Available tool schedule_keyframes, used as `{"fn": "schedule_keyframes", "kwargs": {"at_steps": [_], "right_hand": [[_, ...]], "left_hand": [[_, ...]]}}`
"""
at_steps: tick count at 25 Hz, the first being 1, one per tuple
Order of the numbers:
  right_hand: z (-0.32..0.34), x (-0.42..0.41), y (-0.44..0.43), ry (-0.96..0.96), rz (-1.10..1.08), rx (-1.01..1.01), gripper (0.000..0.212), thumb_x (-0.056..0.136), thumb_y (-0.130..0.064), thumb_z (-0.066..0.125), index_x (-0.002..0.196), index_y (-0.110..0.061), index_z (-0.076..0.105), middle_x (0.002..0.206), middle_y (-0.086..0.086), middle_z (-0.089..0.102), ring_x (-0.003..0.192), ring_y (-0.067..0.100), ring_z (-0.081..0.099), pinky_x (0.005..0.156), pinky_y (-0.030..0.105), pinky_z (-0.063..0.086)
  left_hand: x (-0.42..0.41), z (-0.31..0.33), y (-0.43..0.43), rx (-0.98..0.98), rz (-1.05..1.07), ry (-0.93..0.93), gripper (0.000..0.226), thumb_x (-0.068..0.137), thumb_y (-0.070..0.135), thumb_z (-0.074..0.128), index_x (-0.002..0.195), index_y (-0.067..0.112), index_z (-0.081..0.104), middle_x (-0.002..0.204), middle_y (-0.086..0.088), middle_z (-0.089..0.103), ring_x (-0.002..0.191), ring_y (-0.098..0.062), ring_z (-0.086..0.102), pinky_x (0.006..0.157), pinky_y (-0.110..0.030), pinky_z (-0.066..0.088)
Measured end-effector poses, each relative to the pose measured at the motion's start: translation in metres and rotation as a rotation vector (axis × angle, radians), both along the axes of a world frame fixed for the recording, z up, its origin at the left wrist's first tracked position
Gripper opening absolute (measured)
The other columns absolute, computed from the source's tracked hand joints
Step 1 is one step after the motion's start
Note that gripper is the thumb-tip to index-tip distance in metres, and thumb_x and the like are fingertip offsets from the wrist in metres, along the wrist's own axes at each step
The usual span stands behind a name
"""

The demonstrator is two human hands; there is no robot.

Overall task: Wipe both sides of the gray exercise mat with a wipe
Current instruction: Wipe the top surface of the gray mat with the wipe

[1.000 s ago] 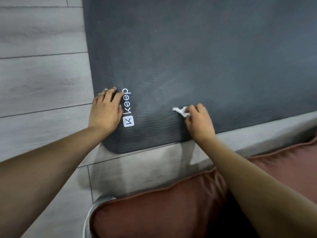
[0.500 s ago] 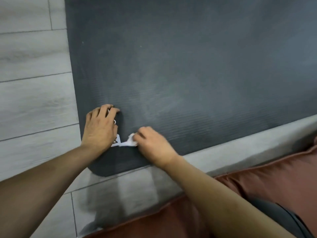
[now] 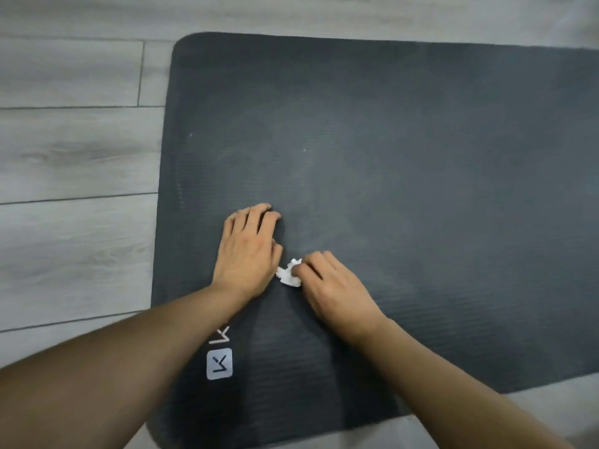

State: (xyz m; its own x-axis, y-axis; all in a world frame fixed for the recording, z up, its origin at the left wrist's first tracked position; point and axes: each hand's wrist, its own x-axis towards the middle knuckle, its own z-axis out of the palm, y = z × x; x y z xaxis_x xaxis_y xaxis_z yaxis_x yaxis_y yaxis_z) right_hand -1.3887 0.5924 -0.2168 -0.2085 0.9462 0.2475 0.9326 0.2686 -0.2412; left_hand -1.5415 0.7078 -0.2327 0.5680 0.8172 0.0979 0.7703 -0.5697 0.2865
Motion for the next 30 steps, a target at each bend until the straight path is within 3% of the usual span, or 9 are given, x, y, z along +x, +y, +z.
{"fn": "schedule_keyframes", "kwargs": {"at_steps": [2, 4, 10, 15, 19, 21, 25, 26, 30], "right_hand": [[0.006, 0.021, 0.031, -0.130, 0.238, -0.005, 0.017, 0.100, -0.008, 0.047, 0.102, -0.005, 0.064, 0.093, 0.011, 0.057, 0.075, 0.025, 0.048, 0.072, 0.035, 0.044], [0.000, 0.046, 0.071, -0.170, 0.268, 0.037, 0.018, 0.100, -0.009, 0.046, 0.102, -0.005, 0.064, 0.093, 0.012, 0.057, 0.076, 0.027, 0.048, 0.072, 0.037, 0.044], [-0.020, 0.109, 0.230, -0.092, -0.146, 0.089, 0.011, 0.087, -0.003, 0.054, 0.094, -0.006, 0.063, 0.093, 0.015, 0.055, 0.081, 0.034, 0.051, 0.076, 0.041, 0.044], [-0.016, 0.125, 0.302, 0.091, -0.757, 0.008, 0.021, 0.087, -0.002, 0.046, 0.101, -0.003, 0.061, 0.108, 0.018, 0.054, 0.094, 0.037, 0.051, 0.084, 0.040, 0.041], [-0.018, 0.065, 0.281, 0.072, 0.038, -0.051, 0.025, 0.086, -0.012, 0.040, 0.096, -0.006, 0.063, 0.096, 0.014, 0.056, 0.084, 0.032, 0.052, 0.078, 0.040, 0.044], [-0.007, 0.106, 0.309, -0.043, 0.179, -0.056, 0.021, 0.086, -0.010, 0.045, 0.095, -0.006, 0.063, 0.095, 0.016, 0.057, 0.086, 0.034, 0.054, 0.079, 0.038, 0.041], [0.008, 0.205, 0.358, 0.104, -0.778, -0.077, 0.023, 0.090, -0.006, 0.045, 0.101, -0.006, 0.065, 0.109, 0.017, 0.055, 0.100, 0.037, 0.055, 0.083, 0.038, 0.040], [0.004, 0.196, 0.359, 0.150, -0.788, -0.076, 0.023, 0.089, -0.007, 0.045, 0.099, -0.006, 0.066, 0.108, 0.017, 0.056, 0.098, 0.037, 0.055, 0.082, 0.038, 0.042], [-0.005, 0.092, 0.336, 0.161, 0.014, -0.120, 0.017, 0.079, -0.002, 0.055, 0.091, -0.007, 0.066, 0.093, 0.017, 0.058, 0.082, 0.036, 0.055, 0.073, 0.044, 0.046]], "left_hand": [[0.026, -0.004, 0.038, -0.014, 0.069, -0.037, 0.046, 0.084, 0.020, 0.041, 0.126, 0.013, 0.057, 0.141, -0.009, 0.053, 0.132, -0.031, 0.048, 0.114, -0.047, 0.034], [0.047, -0.006, 0.077, -0.044, 0.159, -0.050, 0.047, 0.088, 0.014, 0.046, 0.134, 0.011, 0.053, 0.150, -0.011, 0.048, 0.142, -0.033, 0.039, 0.122, -0.047, 0.025], [0.066, -0.016, 0.110, -0.017, 0.250, -0.010, 0.070, 0.090, 0.030, 0.015, 0.152, 0.011, 0.040, 0.163, -0.009, 0.033, 0.153, -0.032, 0.023, 0.128, -0.046, 0.011], [0.067, -0.019, 0.114, 0.018, 0.237, 0.071, 0.061, 0.099, 0.028, 0.021, 0.156, 0.015, 0.037, 0.164, -0.005, 0.033, 0.153, -0.034, 0.025, 0.126, -0.051, 0.017], [0.069, -0.020, 0.115, 0.009, 0.239, 0.104, 0.058, 0.101, 0.026, 0.026, 0.155, 0.011, 0.038, 0.164, -0.005, 0.033, 0.153, -0.034, 0.024, 0.125, -0.053, 0.019], [0.071, -0.017, 0.117, 0.010, 0.231, 0.108, 0.058, 0.101, 0.025, 0.028, 0.155, 0.011, 0.038, 0.164, -0.006, 0.032, 0.153, -0.035, 0.024, 0.124, -0.054, 0.019], [0.073, -0.018, 0.117, 0.028, 0.240, 0.106, 0.057, 0.101, 0.025, 0.027, 0.156, 0.011, 0.037, 0.165, -0.006, 0.031, 0.153, -0.035, 0.023, 0.124, -0.055, 0.018], [0.073, -0.018, 0.117, 0.034, 0.238, 0.114, 0.057, 0.101, 0.025, 0.027, 0.156, 0.011, 0.037, 0.165, -0.006, 0.031, 0.153, -0.035, 0.023, 0.124, -0.055, 0.019], [0.073, -0.021, 0.118, 0.040, 0.241, 0.115, 0.057, 0.100, 0.024, 0.028, 0.155, 0.011, 0.040, 0.164, -0.006, 0.033, 0.152, -0.035, 0.026, 0.123, -0.056, 0.021]]}}
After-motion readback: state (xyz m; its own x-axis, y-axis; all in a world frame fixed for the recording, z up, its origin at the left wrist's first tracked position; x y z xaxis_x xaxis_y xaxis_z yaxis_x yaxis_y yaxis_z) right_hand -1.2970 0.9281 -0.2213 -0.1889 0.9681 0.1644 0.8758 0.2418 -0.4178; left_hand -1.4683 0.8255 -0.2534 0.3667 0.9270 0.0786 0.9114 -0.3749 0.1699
